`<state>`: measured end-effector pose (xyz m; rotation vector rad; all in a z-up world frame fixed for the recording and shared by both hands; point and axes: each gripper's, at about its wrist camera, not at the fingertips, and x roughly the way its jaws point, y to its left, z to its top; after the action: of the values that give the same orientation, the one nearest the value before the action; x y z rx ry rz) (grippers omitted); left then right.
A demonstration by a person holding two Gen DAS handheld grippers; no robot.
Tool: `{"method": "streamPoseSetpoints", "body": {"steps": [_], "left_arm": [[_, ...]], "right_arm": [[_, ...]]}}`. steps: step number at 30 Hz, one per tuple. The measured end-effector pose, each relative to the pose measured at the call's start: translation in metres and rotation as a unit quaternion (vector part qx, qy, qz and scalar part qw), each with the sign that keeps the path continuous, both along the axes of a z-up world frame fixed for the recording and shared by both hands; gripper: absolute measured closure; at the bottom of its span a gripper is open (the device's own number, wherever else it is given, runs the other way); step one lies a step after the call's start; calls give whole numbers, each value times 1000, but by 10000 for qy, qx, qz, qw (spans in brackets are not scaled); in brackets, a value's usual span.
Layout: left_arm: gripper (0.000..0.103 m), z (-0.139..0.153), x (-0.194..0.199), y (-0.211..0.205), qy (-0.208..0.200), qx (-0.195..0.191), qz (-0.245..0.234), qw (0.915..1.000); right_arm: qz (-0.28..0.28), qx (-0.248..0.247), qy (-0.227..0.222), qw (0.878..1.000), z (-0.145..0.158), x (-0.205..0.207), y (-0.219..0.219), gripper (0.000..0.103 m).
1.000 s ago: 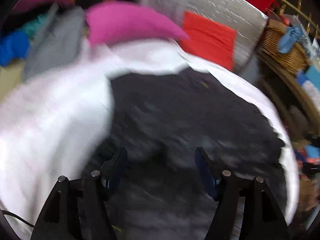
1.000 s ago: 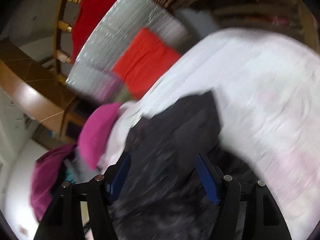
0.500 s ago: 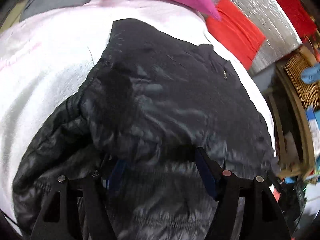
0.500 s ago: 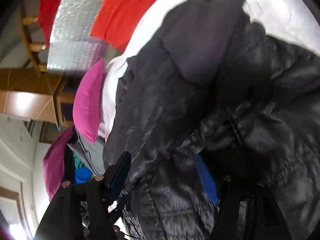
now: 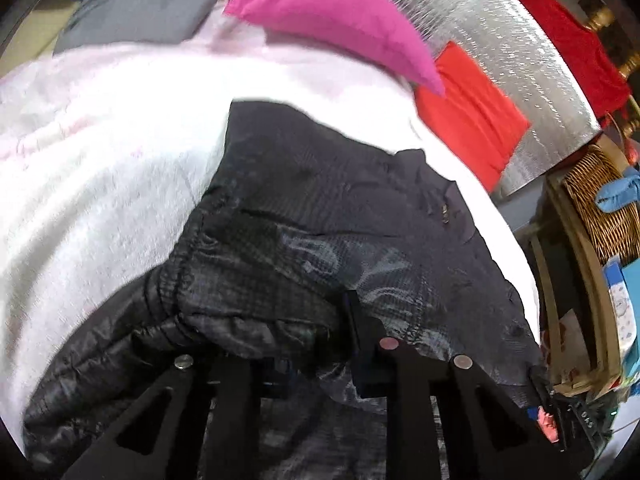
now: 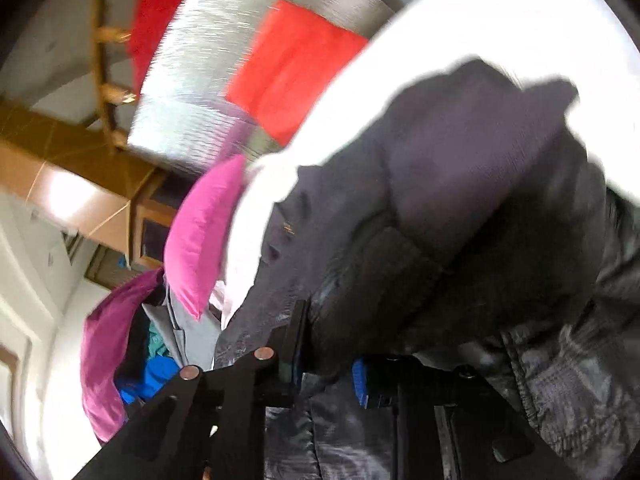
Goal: Fold large clothes
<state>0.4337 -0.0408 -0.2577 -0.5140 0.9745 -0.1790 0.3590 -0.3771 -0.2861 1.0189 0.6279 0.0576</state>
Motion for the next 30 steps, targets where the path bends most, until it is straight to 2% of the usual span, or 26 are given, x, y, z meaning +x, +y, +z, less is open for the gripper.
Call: {"method": "streamPoseSetpoints", "body": {"steps": [2,5,7,9,10,11,13,15,18,19,20,22,23,24,25,28,30], "left_arm": [[82,-2,-1,-2,51,231,-40,9997],[78,-19,7,-4,445,282,-54,9986],[73,-19,8,-5,473,332,-64,9983],[58,-18,6,-5,481,364,-54,9982],[57,-18,6,-6,475,327,-55,9983],[57,-17,2,-5,464,329,-62,9984],[57,-15,-4,-8,419,377,-141,9983],[57,-13,-10,-15,388,357,-312,9981],[56,-9,-17,-23,260,538,-472,9971],[56,-10,-18,-26,229,593,-496,9967],[56,-10,-18,-26,222,599,-505,9967],[57,-12,-15,-25,233,577,-506,9968],[63,-12,-14,-22,227,545,-458,9972],[70,-10,-14,-18,194,518,-406,9976],[71,-9,-13,-16,145,495,-360,9980],[71,-1,-14,-12,-3,388,-371,9986],[71,-4,-15,-14,29,559,-404,9976]], "right_arm": [[31,-126,18,9999,1,-1,2,82],[94,189,529,9984,-21,9,1,82],[167,375,765,9962,-28,11,-3,79],[167,530,804,9952,-30,10,-5,77],[198,541,810,9951,-30,10,-5,68],[260,523,832,9948,-28,10,-3,46],[370,523,697,9955,-25,10,2,27],[512,319,536,9967,-18,12,15,27],[665,91,616,9958,-23,20,30,28],[698,118,632,9955,-26,22,32,35],[702,99,641,9954,-30,25,35,49],[627,-99,671,9957,-33,28,38,69],[578,-116,629,9963,-32,27,38,73],[537,-164,570,9968,-29,26,37,76],[515,-270,495,9971,-23,24,38,79],[449,-895,-3,9950,8,14,45,80],[520,-1007,-45,9935,12,13,45,80]]}}
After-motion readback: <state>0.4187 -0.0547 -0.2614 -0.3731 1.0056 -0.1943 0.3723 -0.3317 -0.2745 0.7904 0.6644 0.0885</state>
